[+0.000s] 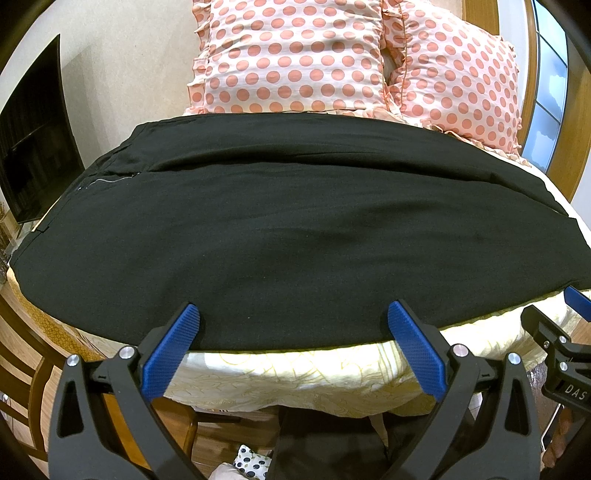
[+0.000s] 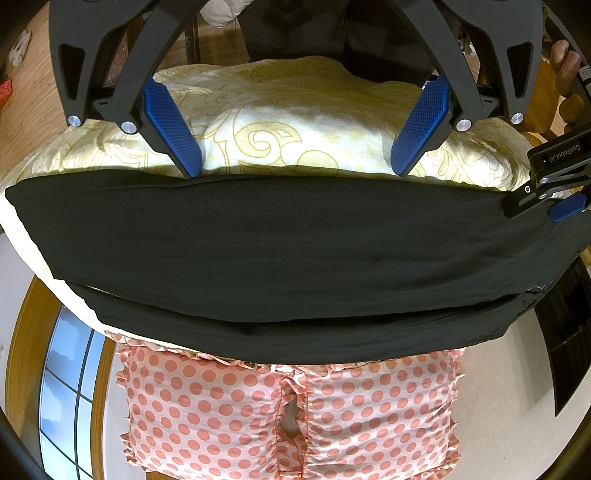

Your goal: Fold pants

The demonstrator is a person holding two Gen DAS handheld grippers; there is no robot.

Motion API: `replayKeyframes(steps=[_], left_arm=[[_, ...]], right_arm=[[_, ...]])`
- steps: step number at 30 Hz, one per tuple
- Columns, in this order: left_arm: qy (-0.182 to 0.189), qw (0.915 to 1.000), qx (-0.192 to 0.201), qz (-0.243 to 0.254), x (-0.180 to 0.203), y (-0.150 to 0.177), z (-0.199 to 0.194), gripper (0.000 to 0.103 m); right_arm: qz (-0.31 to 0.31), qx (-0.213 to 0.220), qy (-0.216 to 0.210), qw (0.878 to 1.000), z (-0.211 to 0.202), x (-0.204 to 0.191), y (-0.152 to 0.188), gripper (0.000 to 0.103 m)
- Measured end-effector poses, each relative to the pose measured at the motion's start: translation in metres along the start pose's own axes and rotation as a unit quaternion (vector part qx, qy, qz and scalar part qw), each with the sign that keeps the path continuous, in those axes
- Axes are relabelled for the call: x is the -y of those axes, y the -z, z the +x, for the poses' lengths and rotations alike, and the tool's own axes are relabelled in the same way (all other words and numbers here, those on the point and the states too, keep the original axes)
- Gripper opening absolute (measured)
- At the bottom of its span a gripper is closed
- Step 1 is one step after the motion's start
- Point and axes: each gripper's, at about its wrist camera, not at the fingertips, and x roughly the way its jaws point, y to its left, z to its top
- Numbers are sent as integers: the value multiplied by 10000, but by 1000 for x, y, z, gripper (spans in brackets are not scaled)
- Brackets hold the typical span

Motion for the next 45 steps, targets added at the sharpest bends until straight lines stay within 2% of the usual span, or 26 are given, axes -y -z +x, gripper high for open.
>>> replayKeyframes(steps=[45], left_arm=[[-2,10000,20,6,0,0,0,101]], right_arm=[[-13,44,-15,10000,-3,2,0,102]])
